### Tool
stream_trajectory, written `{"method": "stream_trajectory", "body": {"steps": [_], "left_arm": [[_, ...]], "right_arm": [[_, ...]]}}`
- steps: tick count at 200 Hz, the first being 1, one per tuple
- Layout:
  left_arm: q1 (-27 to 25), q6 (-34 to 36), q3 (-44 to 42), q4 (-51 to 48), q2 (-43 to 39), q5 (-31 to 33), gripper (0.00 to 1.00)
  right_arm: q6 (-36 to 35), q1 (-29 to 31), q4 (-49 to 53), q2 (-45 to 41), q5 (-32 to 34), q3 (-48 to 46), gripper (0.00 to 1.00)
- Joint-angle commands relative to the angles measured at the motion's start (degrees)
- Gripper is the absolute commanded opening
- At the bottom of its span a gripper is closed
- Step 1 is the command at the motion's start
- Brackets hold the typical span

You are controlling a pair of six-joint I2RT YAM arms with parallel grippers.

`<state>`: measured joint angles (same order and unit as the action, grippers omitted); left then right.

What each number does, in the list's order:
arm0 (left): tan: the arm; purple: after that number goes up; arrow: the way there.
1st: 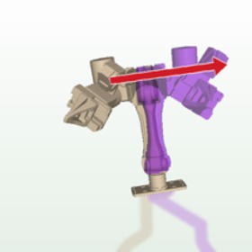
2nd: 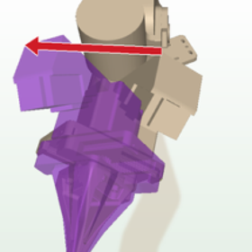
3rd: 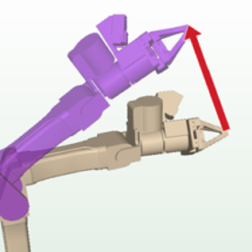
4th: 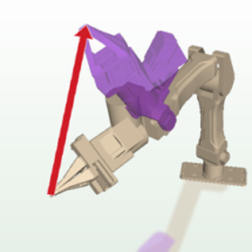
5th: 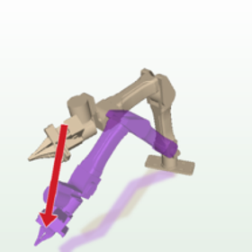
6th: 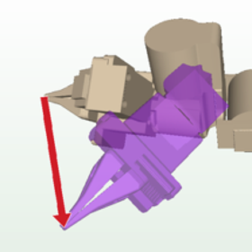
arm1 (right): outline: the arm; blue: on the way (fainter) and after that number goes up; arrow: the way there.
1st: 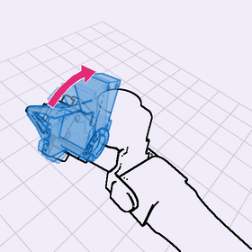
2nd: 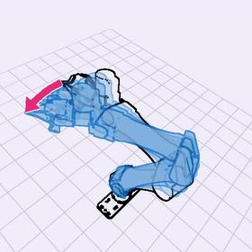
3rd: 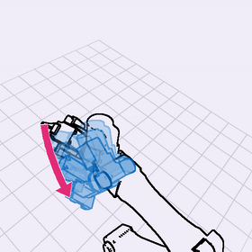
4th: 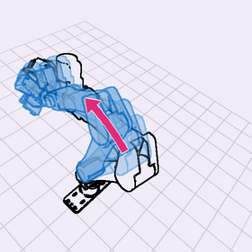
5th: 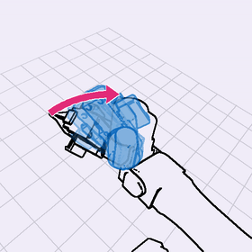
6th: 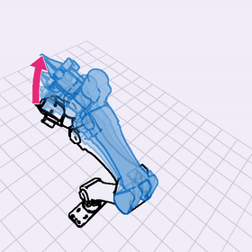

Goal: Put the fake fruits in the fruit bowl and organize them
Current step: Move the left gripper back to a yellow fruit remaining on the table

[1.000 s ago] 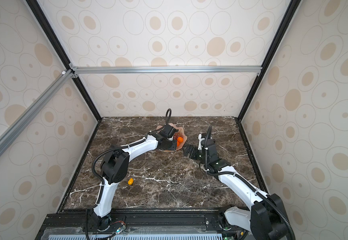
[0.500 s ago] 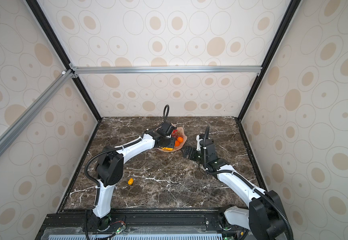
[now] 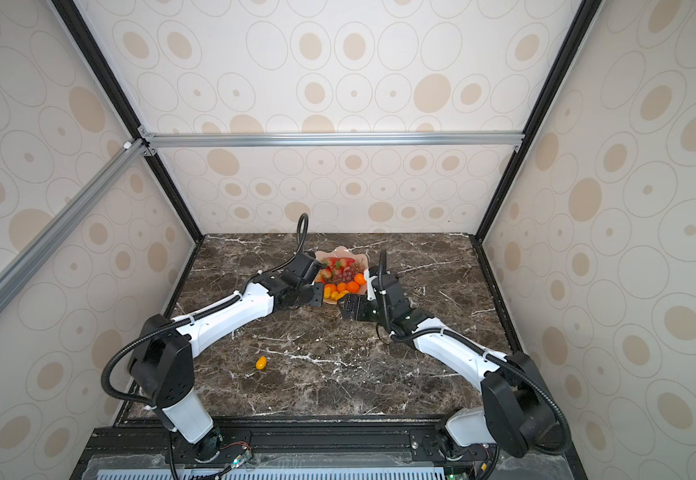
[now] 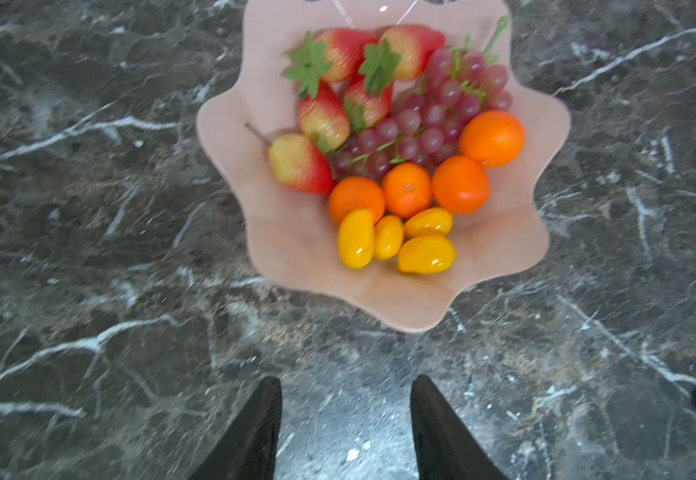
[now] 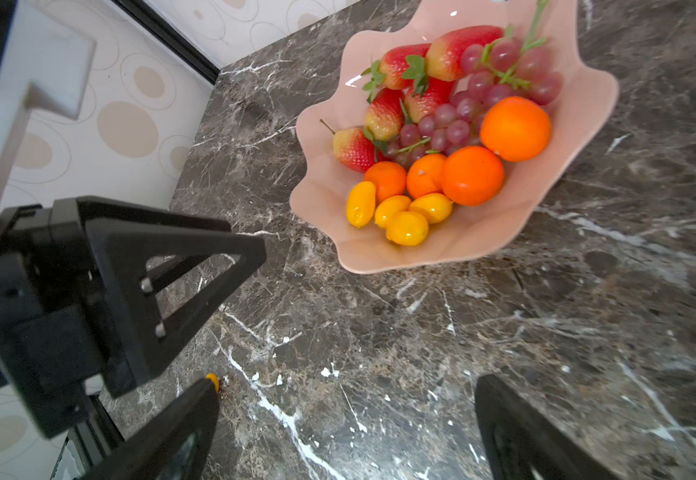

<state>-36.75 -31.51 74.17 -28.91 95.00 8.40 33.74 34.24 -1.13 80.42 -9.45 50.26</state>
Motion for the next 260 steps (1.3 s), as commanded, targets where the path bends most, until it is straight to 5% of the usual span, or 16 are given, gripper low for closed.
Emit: {"method": "stream_trajectory", "body": {"steps": [1, 77, 152, 260], "left_arm": [[1.3, -2.4, -4.7, -0.3, -6.4, 2.8, 0.51], [1.9, -9.1, -20.7, -8.1, -23.3, 5.8, 0.5], [1.8, -17.9, -31.0, -15.8, -34.4, 5.4, 0.48], [2.3, -17.8, -38.5, -7.8, -28.3, 4.9, 0.5]], "right_arm": [[-0.7, 2.4, -1.5, 2.7, 0.5, 3.0, 0.99], [-1.3, 12.6, -3.0, 11.3, 0.9, 9.8, 0.99], [-2.9, 16.4, -2.1, 11.4, 0.8, 10.5, 0.98], [-9.0, 19.3, -7.4, 2.0, 0.0, 2.0, 0.99]]}}
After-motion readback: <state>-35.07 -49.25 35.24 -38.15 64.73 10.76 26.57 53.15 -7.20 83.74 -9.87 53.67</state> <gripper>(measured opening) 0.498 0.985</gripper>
